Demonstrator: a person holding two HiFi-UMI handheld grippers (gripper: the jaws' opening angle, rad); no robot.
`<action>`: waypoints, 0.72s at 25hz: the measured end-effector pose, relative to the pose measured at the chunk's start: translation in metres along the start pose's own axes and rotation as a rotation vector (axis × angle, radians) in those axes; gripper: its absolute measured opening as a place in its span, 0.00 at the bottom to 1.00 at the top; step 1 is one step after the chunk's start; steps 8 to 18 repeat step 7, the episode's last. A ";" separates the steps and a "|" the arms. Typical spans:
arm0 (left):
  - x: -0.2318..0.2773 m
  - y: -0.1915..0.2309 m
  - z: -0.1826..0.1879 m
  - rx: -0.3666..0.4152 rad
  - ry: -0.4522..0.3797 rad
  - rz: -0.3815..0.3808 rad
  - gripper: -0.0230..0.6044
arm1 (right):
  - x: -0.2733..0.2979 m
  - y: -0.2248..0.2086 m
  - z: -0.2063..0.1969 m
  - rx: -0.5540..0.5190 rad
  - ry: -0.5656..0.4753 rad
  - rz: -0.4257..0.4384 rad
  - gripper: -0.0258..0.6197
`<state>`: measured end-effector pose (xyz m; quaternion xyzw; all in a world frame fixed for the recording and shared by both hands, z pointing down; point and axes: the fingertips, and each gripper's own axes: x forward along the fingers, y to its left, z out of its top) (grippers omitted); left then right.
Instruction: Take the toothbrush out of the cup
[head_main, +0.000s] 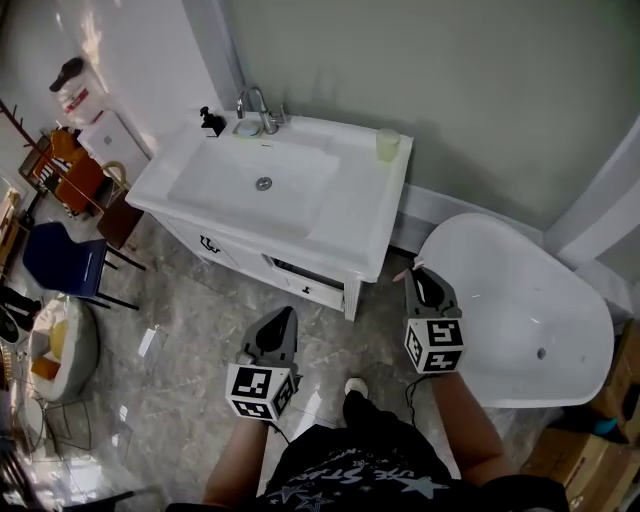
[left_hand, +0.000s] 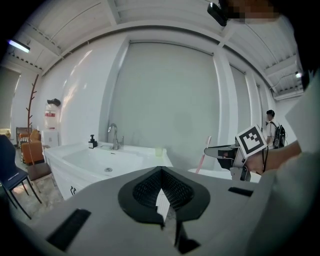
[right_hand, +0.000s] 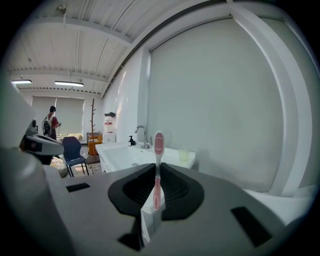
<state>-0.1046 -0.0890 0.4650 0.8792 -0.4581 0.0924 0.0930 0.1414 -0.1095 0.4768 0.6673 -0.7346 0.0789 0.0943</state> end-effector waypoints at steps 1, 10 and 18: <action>-0.011 0.004 -0.004 0.000 -0.003 0.002 0.06 | -0.006 0.008 -0.001 -0.001 0.002 0.001 0.10; -0.081 0.016 -0.013 -0.052 0.015 0.037 0.06 | -0.047 0.061 -0.003 -0.017 0.008 0.025 0.10; -0.081 0.016 -0.013 -0.052 0.015 0.037 0.06 | -0.047 0.061 -0.003 -0.017 0.008 0.025 0.10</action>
